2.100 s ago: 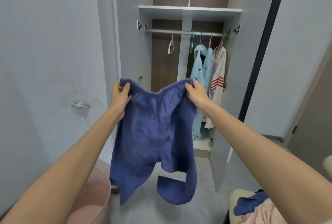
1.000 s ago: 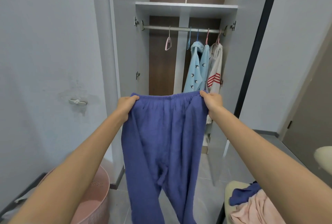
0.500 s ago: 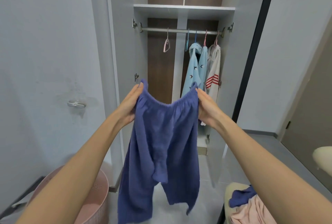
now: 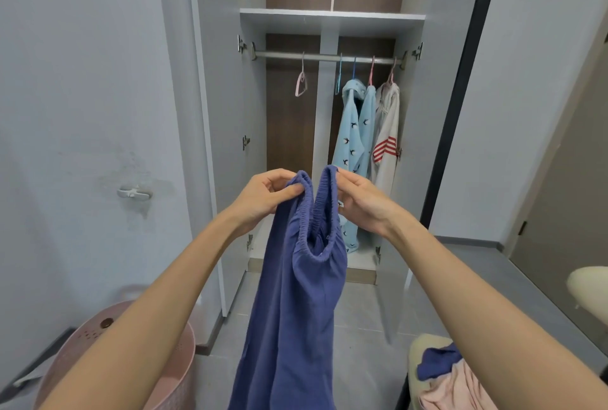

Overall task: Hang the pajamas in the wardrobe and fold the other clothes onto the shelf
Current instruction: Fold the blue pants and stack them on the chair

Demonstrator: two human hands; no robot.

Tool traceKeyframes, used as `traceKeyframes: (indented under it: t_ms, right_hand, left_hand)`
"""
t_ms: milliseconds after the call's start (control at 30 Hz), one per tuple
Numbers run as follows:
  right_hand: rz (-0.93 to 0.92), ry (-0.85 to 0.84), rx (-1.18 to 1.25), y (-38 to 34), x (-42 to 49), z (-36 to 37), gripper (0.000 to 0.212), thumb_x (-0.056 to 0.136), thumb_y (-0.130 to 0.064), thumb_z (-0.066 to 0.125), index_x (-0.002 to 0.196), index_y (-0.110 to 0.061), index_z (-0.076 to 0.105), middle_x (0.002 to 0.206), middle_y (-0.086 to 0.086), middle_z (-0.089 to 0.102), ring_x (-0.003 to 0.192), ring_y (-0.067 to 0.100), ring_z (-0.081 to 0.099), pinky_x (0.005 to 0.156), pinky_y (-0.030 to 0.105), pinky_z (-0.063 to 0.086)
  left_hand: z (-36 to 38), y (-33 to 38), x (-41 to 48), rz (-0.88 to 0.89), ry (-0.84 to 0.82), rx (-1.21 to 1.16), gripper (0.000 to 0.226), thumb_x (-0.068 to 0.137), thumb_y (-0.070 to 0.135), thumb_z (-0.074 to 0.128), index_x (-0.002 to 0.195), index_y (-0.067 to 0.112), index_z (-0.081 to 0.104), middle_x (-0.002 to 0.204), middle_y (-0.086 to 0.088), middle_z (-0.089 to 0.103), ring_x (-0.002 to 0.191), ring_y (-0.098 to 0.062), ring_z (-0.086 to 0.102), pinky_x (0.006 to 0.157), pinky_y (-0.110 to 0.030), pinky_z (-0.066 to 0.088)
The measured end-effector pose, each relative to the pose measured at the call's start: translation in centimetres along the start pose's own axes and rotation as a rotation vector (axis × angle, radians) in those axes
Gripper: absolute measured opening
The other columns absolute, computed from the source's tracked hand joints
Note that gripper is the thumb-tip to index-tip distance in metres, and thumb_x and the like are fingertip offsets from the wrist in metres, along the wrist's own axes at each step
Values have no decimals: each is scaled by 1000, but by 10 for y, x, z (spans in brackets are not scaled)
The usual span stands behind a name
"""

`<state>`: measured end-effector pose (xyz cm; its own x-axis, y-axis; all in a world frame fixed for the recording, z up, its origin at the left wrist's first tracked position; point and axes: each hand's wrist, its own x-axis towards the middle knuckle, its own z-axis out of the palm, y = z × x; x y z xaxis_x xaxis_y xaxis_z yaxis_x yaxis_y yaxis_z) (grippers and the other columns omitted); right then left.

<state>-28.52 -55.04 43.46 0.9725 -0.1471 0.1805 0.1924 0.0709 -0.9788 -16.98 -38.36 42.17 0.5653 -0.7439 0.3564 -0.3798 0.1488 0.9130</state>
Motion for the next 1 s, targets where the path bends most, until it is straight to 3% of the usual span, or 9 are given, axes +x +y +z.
traceKeyframes:
  t_ms: [100, 167, 300, 433, 667, 767, 833, 933, 1000]
  right_hand:
    - [-10, -85, 142, -3, -4, 2, 12, 81, -35, 64, 77, -26, 71, 80, -6, 65, 76, 9, 62, 76, 28, 53]
    - [-6, -118, 173, -5, -6, 2, 11, 80, -35, 68, 73, -26, 71, 76, -6, 64, 71, 9, 60, 68, 24, 53]
    - [-18, -58, -56, -1, -2, 1, 22, 90, -24, 58, 106, -13, 70, 103, 2, 68, 95, 14, 62, 88, 27, 51]
    - [-43, 143, -52, 1, -2, 1, 33, 91, -19, 60, 121, -4, 63, 115, 8, 66, 97, 14, 60, 91, 27, 47]
    - [-32, 165, -118, -1, -6, 4, 14, 87, -15, 66, 99, -8, 70, 86, 1, 70, 78, 12, 63, 73, 25, 50]
    - [-8, 161, -120, -3, -8, 3, 11, 87, -15, 66, 93, -7, 68, 63, -5, 64, 61, 7, 57, 66, 24, 45]
    - [22, 164, -151, -6, -10, 2, 8, 86, -16, 67, 89, -9, 69, 65, -4, 65, 66, 10, 59, 65, 24, 48]
    - [80, 190, -202, -10, -10, 1, 6, 83, -19, 71, 81, -14, 72, 74, 1, 67, 73, 14, 61, 65, 25, 51]
    - [118, 208, -235, -11, -10, 1, 5, 81, -19, 73, 78, -15, 73, 75, 1, 68, 73, 14, 61, 65, 25, 52]
  left_hand:
    - [3, 2, 0, -13, -2, -36, 13, 72, 41, 64, 82, 37, 73, 87, 12, 72, 83, -6, 67, 72, -23, 55]
    - [5, 5, -1, -11, -19, -59, 13, 73, 40, 64, 82, 37, 74, 87, 12, 72, 82, -5, 67, 72, -22, 55]
    - [13, 9, -1, 50, -16, -19, 13, 66, 39, 71, 78, 37, 76, 85, 12, 73, 81, -4, 68, 67, -18, 54]
    - [18, 7, 0, 85, 91, -78, 16, 60, 36, 76, 75, 30, 76, 81, 9, 73, 76, -3, 68, 62, -15, 51]
    - [22, 12, 0, 145, 69, -19, 10, 61, 34, 77, 71, 34, 75, 76, 12, 71, 74, -2, 65, 63, -15, 51]
    - [22, 13, 1, 204, 48, 26, 26, 70, 25, 78, 93, 35, 71, 77, 12, 68, 72, 1, 59, 65, -11, 49]
    - [23, 13, 1, 198, 14, 54, 29, 75, 23, 75, 100, 37, 70, 82, 9, 69, 77, 3, 61, 66, -8, 48]
    - [26, 13, 0, 188, -4, 71, 22, 76, 24, 72, 95, 36, 71, 90, 0, 67, 79, 4, 60, 66, -8, 49]
    - [28, 11, 0, 182, -10, 55, 19, 74, 27, 71, 93, 32, 72, 85, 6, 65, 76, 4, 58, 65, -10, 49]
